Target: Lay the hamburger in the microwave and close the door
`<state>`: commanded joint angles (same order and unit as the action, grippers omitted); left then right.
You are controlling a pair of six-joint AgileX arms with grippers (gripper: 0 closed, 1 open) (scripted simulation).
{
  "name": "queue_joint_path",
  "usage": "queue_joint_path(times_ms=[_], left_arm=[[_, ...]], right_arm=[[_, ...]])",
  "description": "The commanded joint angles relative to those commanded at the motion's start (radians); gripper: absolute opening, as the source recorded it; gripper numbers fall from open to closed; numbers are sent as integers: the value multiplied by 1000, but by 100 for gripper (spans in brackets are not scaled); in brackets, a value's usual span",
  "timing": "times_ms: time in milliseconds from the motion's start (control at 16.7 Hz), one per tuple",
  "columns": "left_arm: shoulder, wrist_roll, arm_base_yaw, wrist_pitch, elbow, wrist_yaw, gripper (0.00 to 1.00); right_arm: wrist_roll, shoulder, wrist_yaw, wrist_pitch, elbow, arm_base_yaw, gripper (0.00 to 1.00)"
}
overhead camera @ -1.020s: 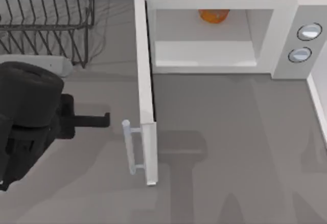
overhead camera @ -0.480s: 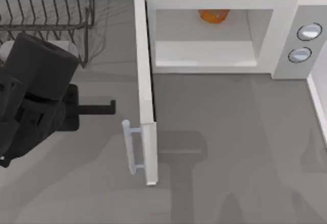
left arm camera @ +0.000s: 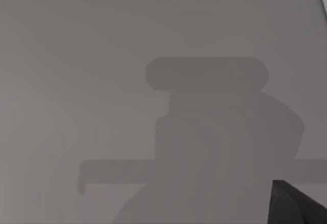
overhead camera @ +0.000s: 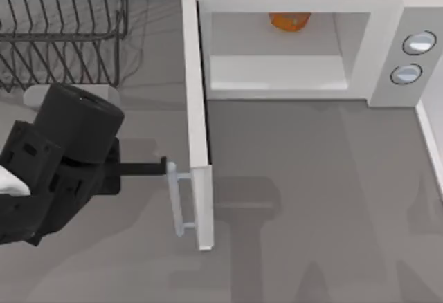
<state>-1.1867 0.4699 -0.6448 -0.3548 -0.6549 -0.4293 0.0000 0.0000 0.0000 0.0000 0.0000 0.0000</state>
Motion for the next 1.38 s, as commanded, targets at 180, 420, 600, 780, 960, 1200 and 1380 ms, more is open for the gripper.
queue_joint_path(times_ms=[180, 420, 600, 780, 960, 1200, 1380], left_arm=[[-50, -3, 1, 165, 106, 4, 0], [-80, -7, 2, 263, 182, 6, 0], [-80, -7, 3, 264, 183, 6, 0], [-92, 8, -14, 253, 167, -5, 0], [-195, 96, -107, 222, 80, -60, 0], [-352, 231, -259, 171, -60, -141, 0], [-394, 274, -303, 156, -104, -170, 0]], right_arm=[[0, 0, 0, 0, 0, 0, 100], [0, 0, 0, 0, 0, 0, 100], [0, 0, 0, 0, 0, 0, 100], [0, 0, 0, 0, 0, 0, 100], [0, 0, 0, 0, 0, 0, 100], [0, 0, 0, 0, 0, 0, 100], [0, 0, 0, 0, 0, 0, 100]])
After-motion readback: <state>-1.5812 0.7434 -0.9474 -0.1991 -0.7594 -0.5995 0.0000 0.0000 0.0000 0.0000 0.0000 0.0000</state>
